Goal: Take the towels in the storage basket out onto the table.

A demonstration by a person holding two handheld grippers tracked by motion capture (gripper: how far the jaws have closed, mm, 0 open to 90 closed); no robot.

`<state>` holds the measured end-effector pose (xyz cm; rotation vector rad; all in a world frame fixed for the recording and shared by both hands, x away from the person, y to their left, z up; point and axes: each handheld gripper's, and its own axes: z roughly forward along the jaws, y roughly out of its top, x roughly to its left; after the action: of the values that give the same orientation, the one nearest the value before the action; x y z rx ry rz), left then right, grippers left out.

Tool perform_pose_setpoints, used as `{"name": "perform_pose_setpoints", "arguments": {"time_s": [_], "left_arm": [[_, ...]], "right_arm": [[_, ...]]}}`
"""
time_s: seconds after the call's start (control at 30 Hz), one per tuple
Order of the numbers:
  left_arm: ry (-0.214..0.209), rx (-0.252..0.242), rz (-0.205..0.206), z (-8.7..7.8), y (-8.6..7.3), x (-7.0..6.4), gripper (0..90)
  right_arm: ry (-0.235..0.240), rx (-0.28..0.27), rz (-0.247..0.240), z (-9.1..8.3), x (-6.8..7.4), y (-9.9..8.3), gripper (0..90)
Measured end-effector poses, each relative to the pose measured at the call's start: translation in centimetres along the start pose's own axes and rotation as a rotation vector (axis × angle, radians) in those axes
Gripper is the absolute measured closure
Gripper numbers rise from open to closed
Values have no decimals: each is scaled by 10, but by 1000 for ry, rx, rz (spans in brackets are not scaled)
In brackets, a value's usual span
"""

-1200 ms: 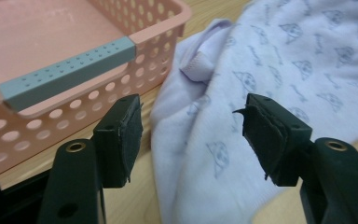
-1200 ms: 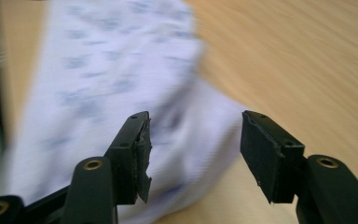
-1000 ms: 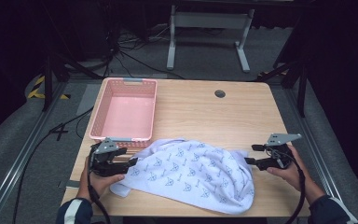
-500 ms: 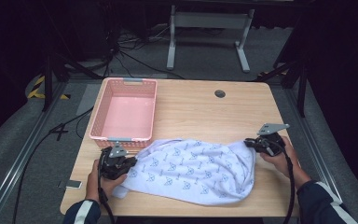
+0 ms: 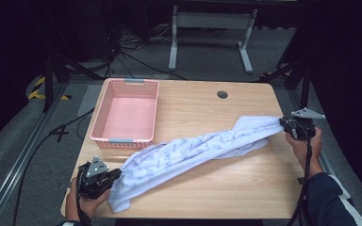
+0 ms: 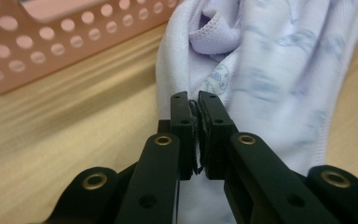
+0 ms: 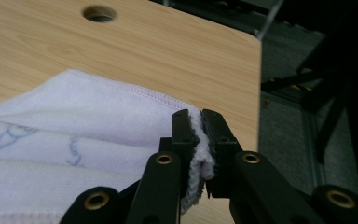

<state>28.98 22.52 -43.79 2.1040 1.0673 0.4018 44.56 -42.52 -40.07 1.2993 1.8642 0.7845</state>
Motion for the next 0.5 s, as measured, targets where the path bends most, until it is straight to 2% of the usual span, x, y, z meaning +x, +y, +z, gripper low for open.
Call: {"name": "perform_pose_setpoints", "arguments": {"time_s": [0.1, 0.13, 0.17, 0.2, 0.23, 0.27, 0.3, 0.33, 0.37, 0.4, 0.43, 0.5], "left_arm": [[-14, -21, -24, -5, -7, -2, 848], [-13, -27, -30, -7, -8, -1, 848], [-7, -47, -50, -7, -9, -1, 826], [-3, -60, -58, -5, -8, 0, 747], [0, -75, -82, -2, -6, 1, 673], [1, -71, -80, 2, -4, 2, 619], [10, -55, -72, 5, -2, 3, 588], [30, -48, -74, 11, 2, 4, 529], [38, -42, -67, 15, 4, 6, 492], [32, -34, -66, 20, 6, 9, 488], [24, -44, -82, 25, 9, 13, 476], [23, -22, -84, 34, 14, 17, 461]], "right_arm": [[23, 84, 79, 7, -12, -7, 818], [23, 84, 79, 7, -12, -7, 818], [32, 102, 80, 8, -14, -8, 753], [43, 126, 83, 9, -13, -8, 652], [46, 133, 75, 9, -12, -7, 588], [73, 106, 73, 7, -9, -5, 525], [119, 76, 59, 6, -6, -2, 510], [145, 68, 41, 5, -2, 1, 482], [163, 53, -7, 5, 6, 6, 447], [180, 34, -32, 6, 12, 9, 433], [211, 20, -66, 8, 19, 13, 433], [261, 24, -127, 18, 35, 24, 396]]}}
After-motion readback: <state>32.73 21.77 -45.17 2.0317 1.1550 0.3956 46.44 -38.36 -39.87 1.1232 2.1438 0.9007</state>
